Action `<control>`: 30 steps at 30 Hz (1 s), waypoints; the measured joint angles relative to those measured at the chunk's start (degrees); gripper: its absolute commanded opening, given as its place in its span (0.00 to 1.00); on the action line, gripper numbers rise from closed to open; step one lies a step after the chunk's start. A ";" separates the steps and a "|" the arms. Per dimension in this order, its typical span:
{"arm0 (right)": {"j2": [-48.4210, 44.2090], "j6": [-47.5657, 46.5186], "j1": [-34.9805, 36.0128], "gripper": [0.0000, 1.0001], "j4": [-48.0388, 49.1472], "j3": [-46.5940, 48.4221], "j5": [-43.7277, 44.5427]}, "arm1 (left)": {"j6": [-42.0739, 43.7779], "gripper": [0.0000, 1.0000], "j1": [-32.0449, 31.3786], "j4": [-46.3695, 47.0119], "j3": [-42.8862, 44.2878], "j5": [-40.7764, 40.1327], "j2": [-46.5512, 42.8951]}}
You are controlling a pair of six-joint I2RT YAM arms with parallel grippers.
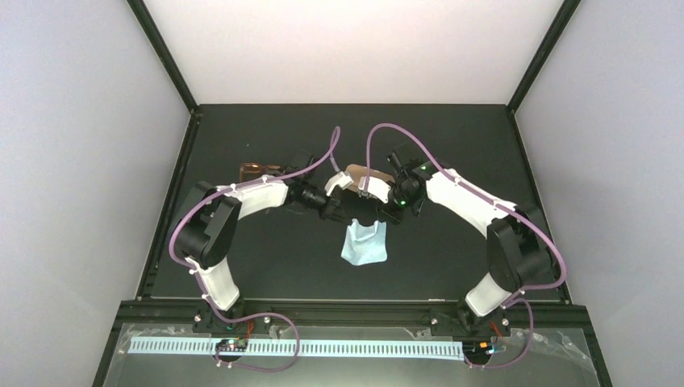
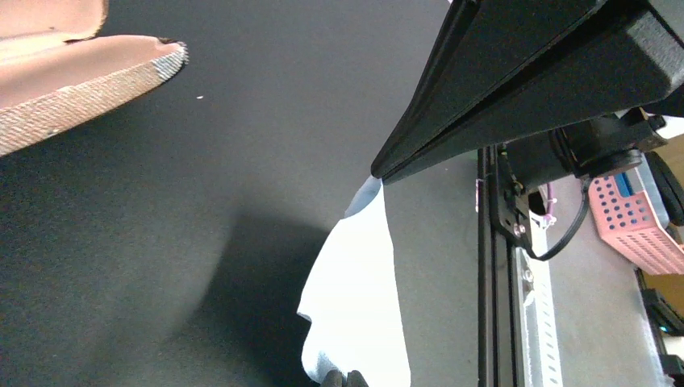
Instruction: Organize the sunglasses
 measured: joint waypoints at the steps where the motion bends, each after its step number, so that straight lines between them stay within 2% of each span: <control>1: 0.44 -0.07 -0.04 0.01 0.17 0.20 0.17 | -0.07 0.02 0.09 0.20 0.09 -0.11 0.17; 30: 4.63 -0.66 -2.38 0.01 4.37 0.52 4.39 | -4.50 0.01 1.42 5.90 0.35 -6.99 1.84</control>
